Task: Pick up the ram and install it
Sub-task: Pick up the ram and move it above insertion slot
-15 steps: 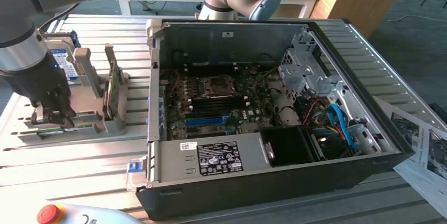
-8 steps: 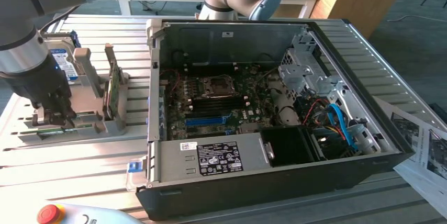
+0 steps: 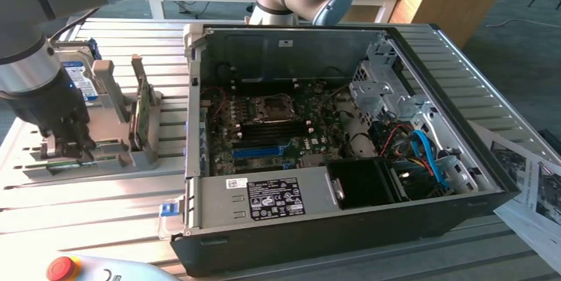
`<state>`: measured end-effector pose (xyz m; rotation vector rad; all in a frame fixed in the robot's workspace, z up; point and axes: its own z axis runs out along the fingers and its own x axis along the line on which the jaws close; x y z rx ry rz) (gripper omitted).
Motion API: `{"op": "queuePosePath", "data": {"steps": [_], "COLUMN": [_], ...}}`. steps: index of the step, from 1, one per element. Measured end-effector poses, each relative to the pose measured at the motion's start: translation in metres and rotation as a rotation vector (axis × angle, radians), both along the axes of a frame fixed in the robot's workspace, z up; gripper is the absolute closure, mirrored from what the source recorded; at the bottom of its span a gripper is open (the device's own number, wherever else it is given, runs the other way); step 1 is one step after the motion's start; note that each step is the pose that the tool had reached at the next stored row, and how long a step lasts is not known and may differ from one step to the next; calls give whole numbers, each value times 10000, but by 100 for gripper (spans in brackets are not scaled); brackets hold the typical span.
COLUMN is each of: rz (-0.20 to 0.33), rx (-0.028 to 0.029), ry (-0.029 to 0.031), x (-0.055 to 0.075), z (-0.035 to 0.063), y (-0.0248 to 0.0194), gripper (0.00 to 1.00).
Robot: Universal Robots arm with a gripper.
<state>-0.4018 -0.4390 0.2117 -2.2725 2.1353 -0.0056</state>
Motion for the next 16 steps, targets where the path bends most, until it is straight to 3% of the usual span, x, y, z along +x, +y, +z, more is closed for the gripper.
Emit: {"op": "queuePosePath", "data": {"steps": [6, 16], "rz": [0, 2], "rx": [-1, 1], "ry": [0, -2], "x": [-9, -8], "z": [-1, -40], "y": [-49, -49], "gripper": [68, 68]}}
